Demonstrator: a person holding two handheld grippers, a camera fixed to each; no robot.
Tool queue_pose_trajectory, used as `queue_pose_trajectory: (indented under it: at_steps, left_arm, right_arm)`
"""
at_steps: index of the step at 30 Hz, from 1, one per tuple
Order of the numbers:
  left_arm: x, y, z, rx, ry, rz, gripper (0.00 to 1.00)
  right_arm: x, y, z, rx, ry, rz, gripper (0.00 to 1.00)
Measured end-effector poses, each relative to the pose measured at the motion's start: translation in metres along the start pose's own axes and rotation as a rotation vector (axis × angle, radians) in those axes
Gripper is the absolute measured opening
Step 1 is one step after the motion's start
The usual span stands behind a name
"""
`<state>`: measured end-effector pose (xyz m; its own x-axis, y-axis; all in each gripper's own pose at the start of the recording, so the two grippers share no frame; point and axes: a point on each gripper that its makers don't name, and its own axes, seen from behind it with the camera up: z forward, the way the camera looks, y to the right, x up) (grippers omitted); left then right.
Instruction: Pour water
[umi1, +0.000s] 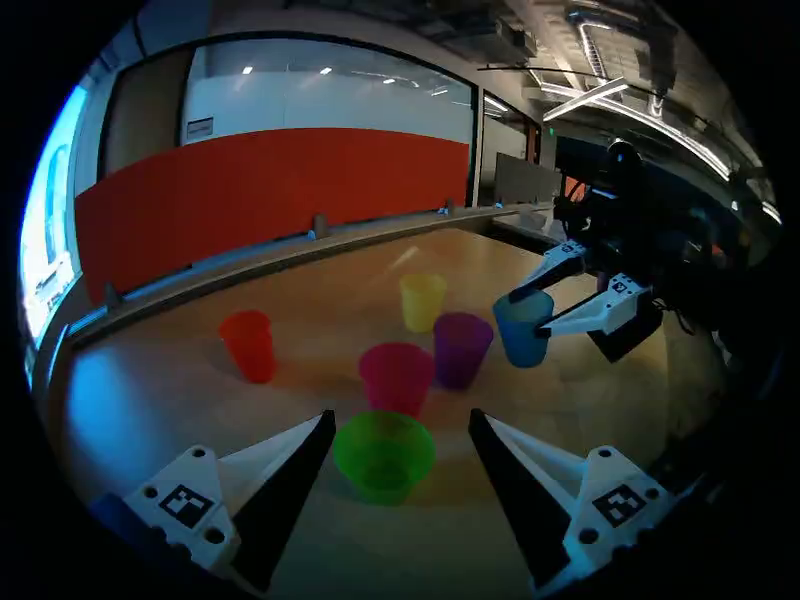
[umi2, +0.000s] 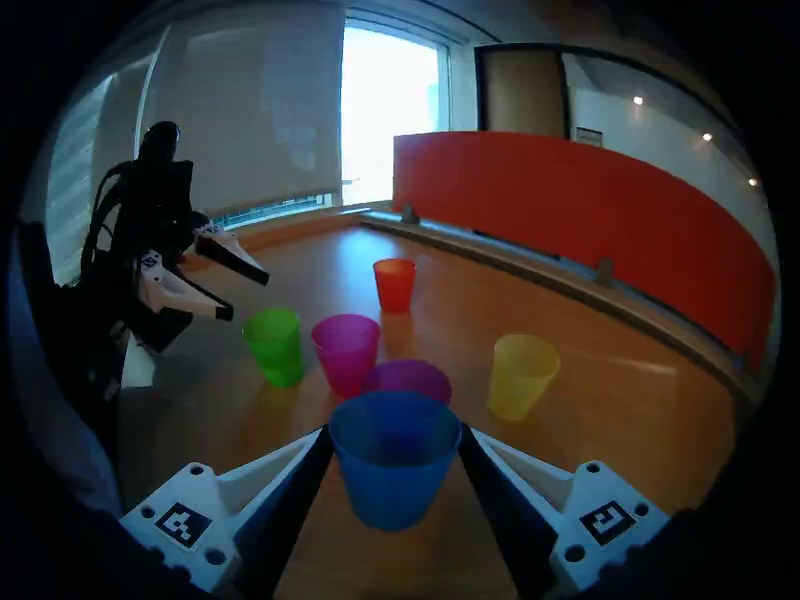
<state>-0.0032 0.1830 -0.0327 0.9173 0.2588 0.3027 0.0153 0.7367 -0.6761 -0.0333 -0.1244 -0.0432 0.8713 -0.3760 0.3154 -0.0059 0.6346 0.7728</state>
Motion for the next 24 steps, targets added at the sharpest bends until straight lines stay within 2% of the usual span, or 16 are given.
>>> queue_pose_trajectory:
  at_steps: [24]
  left_arm:
    - [0.028, -0.003, -0.014, 0.021, 0.067, 0.021, 1.0]
  right_arm:
    - [-0.037, -0.009, 0.008, 0.018, -0.055, 0.002, 0.93]
